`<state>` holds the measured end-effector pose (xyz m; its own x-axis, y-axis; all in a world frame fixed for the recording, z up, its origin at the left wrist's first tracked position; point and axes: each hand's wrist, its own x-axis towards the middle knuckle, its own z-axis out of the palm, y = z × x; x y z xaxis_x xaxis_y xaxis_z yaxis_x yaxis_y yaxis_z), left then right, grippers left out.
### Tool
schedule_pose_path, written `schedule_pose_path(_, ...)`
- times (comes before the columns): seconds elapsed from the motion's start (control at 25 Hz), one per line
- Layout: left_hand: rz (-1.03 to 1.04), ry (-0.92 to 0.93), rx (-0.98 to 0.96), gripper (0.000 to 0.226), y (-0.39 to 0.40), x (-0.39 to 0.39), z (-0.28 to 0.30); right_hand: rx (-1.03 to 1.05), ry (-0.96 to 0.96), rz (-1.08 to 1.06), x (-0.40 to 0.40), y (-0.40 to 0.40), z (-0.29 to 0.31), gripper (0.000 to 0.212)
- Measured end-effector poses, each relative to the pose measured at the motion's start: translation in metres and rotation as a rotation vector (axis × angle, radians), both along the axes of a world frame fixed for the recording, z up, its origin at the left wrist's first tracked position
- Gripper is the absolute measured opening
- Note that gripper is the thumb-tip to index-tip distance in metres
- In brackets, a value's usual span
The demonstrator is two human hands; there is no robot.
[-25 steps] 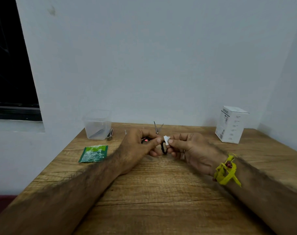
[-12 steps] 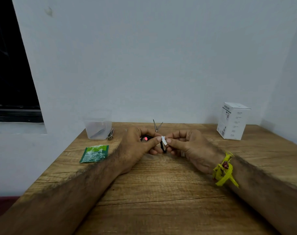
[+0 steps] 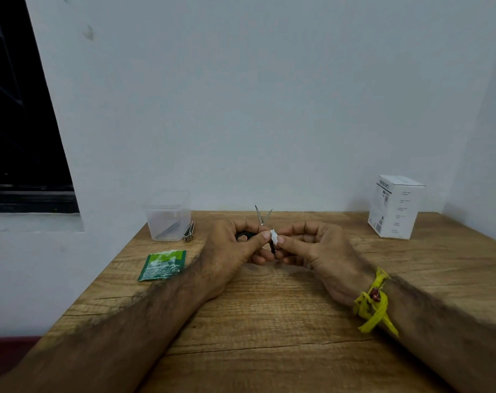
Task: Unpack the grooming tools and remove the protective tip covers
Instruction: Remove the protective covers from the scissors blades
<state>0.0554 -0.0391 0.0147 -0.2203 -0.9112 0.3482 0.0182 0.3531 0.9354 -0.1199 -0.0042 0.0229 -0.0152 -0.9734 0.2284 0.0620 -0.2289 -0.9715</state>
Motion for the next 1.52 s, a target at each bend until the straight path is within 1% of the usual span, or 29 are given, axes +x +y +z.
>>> schedule_pose_path(0.16, 0.006, -0.038, -0.016, 0.007, 0.002, -0.002, 0.001, -0.026, 0.029, -0.046, 0.004, 0.001, 0.000, 0.025)
schedule_pose_path(0.32, -0.009, -0.051, 0.024, 0.028, 0.004, -0.003, 0.003, -0.118, 0.131, -0.134, 0.000, -0.001, 0.002, 0.019)
schedule_pose_path(0.36, -0.009, -0.071, 0.018, 0.028, 0.005, -0.003, 0.003, -0.141, 0.166, -0.135, -0.001, -0.001, 0.003, 0.019)
schedule_pose_path(0.48, 0.002, -0.078, 0.024, 0.017, 0.003, -0.002, 0.002, -0.202, 0.259, -0.139, -0.001, -0.003, 0.000, 0.013)
schedule_pose_path(0.52, 0.006, -0.064, 0.043, 0.016, 0.003, -0.001, 0.002, -0.252, 0.322, -0.141, -0.001, -0.002, -0.001, 0.012)
schedule_pose_path(0.64, -0.001, 0.018, 0.121, 0.023, 0.001, 0.001, 0.004, -0.563, 0.687, -0.171, -0.002, 0.001, -0.002, 0.027)
schedule_pose_path(0.68, -0.008, 0.042, 0.143, 0.025, 0.000, 0.002, 0.004, -0.654, 0.777, -0.202, -0.001, 0.001, -0.002, 0.030)
schedule_pose_path(0.8, -0.035, 0.052, 0.158, 0.024, 0.001, 0.002, 0.005, -0.778, 0.876, -0.275, -0.003, -0.002, -0.001, 0.021)
schedule_pose_path(0.92, -0.058, 0.063, 0.173, 0.022, 0.002, 0.002, 0.006, -0.833, 0.952, -0.265, -0.004, -0.004, 0.001, 0.014)
schedule_pose_path(1.0, -0.076, 0.061, 0.187, 0.025, 0.003, 0.001, 0.007, -0.838, 0.939, -0.286, -0.004, -0.005, 0.002, 0.007)
schedule_pose_path(1.04, -0.080, 0.069, 0.198, 0.026, 0.004, 0.000, 0.008, -0.809, 0.896, -0.301, -0.003, -0.005, 0.001, 0.003)
schedule_pose_path(1.08, -0.080, 0.085, 0.209, 0.024, 0.004, 0.000, 0.007, -0.747, 0.822, -0.311, -0.003, -0.004, 0.000, 0.001)
schedule_pose_path(1.2, -0.045, 0.146, 0.230, 0.016, 0.002, 0.000, 0.008, -0.472, 0.512, -0.285, -0.002, -0.001, -0.002, 0.003)
schedule_pose_path(1.32, -0.014, 0.265, 0.283, 0.023, 0.003, -0.006, 0.008, -0.323, 0.316, -0.277, 0.003, -0.001, -0.002, 0.006)
schedule_pose_path(1.44, -0.045, 0.340, 0.373, 0.025, 0.007, -0.013, 0.007, -0.293, 0.262, -0.230, 0.011, 0.003, -0.003, 0.010)
schedule_pose_path(1.52, -0.020, 0.369, 0.421, 0.022, 0.005, -0.014, 0.006, -0.289, 0.307, -0.237, 0.013, 0.005, -0.004, 0.012)
